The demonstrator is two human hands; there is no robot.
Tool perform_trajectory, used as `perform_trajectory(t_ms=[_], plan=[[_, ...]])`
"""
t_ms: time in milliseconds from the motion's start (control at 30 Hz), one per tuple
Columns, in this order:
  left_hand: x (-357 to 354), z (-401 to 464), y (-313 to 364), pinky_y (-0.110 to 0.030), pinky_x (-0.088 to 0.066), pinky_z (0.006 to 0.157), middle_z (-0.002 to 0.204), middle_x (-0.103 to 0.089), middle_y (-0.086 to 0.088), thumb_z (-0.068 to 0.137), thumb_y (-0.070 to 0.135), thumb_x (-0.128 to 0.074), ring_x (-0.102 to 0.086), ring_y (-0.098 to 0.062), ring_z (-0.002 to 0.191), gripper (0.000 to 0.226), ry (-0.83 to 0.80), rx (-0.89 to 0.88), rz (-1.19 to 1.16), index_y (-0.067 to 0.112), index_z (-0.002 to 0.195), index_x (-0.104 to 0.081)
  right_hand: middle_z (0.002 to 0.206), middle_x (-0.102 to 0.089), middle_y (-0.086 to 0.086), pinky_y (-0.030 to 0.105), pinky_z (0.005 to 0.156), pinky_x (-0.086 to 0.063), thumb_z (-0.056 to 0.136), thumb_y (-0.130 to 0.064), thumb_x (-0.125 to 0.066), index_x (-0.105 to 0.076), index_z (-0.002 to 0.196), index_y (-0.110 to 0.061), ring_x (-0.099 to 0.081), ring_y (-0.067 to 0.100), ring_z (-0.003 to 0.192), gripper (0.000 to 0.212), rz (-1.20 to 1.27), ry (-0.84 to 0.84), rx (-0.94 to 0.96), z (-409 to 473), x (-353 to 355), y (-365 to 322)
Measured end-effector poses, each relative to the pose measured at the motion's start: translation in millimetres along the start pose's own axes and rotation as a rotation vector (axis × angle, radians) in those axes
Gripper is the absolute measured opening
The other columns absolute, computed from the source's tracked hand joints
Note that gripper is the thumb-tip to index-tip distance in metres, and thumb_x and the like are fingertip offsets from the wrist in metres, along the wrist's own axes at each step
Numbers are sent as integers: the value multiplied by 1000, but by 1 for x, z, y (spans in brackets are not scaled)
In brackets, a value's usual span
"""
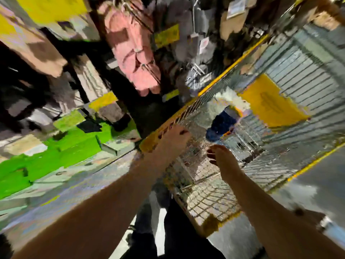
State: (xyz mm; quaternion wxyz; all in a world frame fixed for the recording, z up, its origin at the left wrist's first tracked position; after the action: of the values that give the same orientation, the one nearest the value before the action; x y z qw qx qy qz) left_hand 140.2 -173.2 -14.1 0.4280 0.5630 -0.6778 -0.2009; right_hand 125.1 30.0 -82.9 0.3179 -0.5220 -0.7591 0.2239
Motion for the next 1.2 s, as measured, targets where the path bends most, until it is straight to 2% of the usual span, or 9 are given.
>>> perform_trajectory(t_ms=[200,333,467,600,700,867,1000,1100,1200], plan=[[-108,103,-8,-32,-41,65,83,-62,-11,91,26,-58,-59,-22,75,20,-178,153,-53,6,90,-63,90,-58,6,29,69,-44,104,-21,-49,-56,100,-10,-57,15,77,14,259,173,-158,115,74,27],[-169,167,-19,-23,-46,55,79,-61,-10,92,22,-55,-55,-18,60,33,-261,255,-172,-5,109,-65,82,-57,2,28,71,-44,97,-29,-62,-60,88,-16,-54,15,76,15,370,192,-192,175,96,30],[-216,225,-52,-33,-44,72,94,-71,-15,69,52,-67,-63,-27,78,44,-168,391,-338,12,87,-69,86,-60,-2,24,71,-42,100,-37,-57,-60,90,-23,-55,11,79,18,447,97,-199,233,93,33],[-251,248,-56,-42,-55,93,113,-71,-7,75,60,-71,-69,-30,100,63,-183,444,-492,13,118,-67,97,-67,-1,24,75,-51,98,-38,-59,-61,99,-20,-63,12,87,18,510,90,-209,269,91,32],[-264,254,-49,-36,-55,82,118,-69,-9,88,52,-68,-67,-27,104,54,-175,420,-574,12,125,-64,112,-69,2,24,70,-53,93,-41,-65,-63,119,-18,-65,13,90,35,533,113,-248,282,94,39],[-274,265,-49,-27,-48,64,114,-70,-11,93,35,-68,-66,-21,88,39,-174,451,-747,11,124,-64,91,-68,4,16,42,-46,94,-40,-64,-62,117,-13,-67,8,53,36,641,149,-260,288,95,43],[-269,271,-52,-26,-43,61,95,-70,-9,92,29,-67,-64,-21,81,24,-150,445,-690,11,108,-68,122,-71,9,25,70,-57,91,-49,-65,-62,133,-13,-72,21,99,55,674,97,-240,296,90,45],[-270,273,-53,-29,-47,66,105,-70,-15,90,27,-68,-66,-29,95,31,-152,419,-639,8,114,-67,118,-73,8,25,70,-57,97,-50,-54,-63,132,-16,-73,19,95,50,727,27,-213,293,84,37],[-269,270,-41,-25,-48,62,103,-70,-17,89,15,-66,-66,-29,88,31,-145,331,-615,2,117,-65,120,-71,12,33,84,-54,101,-45,-46,-59,134,-15,-69,25,104,47,786,9,-168,290,86,31]])
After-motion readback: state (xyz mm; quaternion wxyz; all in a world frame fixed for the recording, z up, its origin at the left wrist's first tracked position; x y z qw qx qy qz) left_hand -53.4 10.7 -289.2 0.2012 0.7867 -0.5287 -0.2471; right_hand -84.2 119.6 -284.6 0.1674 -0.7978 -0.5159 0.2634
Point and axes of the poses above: each hand's wrist, its own z-axis towards the middle knuckle, its own x-axis out of the back of the hand, y = z × x, the point moved 10 cm from there along z, towards the middle knuckle
